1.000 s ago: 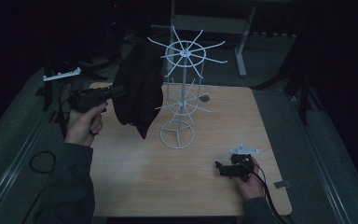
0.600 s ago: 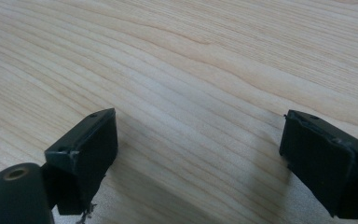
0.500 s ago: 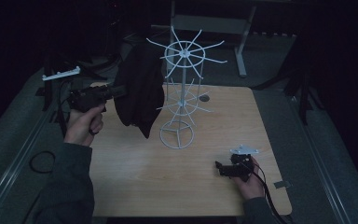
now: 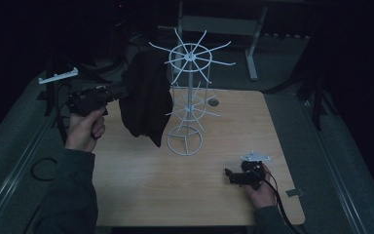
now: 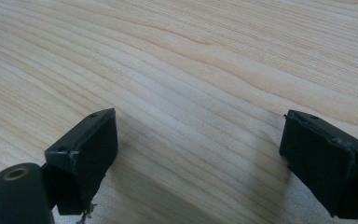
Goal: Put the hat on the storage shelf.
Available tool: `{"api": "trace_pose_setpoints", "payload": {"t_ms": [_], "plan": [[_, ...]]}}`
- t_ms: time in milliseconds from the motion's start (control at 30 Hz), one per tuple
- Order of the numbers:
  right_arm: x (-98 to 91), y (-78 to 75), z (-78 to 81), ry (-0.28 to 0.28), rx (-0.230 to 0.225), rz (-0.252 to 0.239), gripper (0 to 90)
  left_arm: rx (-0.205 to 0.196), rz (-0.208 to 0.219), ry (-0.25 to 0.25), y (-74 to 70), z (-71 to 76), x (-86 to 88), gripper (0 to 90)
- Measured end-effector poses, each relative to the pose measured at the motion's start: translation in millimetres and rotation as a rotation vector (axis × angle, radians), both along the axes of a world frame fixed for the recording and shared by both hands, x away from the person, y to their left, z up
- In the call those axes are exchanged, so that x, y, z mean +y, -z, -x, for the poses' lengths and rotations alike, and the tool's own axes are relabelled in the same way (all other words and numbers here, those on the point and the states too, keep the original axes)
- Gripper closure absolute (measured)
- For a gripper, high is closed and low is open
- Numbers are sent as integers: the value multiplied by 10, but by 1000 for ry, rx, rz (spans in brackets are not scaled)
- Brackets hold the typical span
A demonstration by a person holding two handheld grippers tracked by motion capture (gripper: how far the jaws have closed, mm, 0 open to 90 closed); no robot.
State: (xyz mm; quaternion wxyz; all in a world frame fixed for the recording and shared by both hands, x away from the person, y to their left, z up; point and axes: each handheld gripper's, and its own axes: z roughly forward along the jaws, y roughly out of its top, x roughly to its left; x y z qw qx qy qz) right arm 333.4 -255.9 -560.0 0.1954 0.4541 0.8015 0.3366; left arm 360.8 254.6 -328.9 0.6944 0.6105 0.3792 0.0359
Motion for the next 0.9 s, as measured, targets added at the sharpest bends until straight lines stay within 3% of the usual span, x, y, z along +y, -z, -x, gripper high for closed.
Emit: {"api": "trace_pose_setpoints", "payload": {"t_ms": [167,533,900], "plan": [[0,0,0,0,0,0,110,-4,4,-39,-3,14,63,316],[1,-1,2,1,3,-2,110,4,-36,-130,17,25,117,408],[0,-1,1,1,1,0,110,17,-89,-225,39,29,138,412]]}}
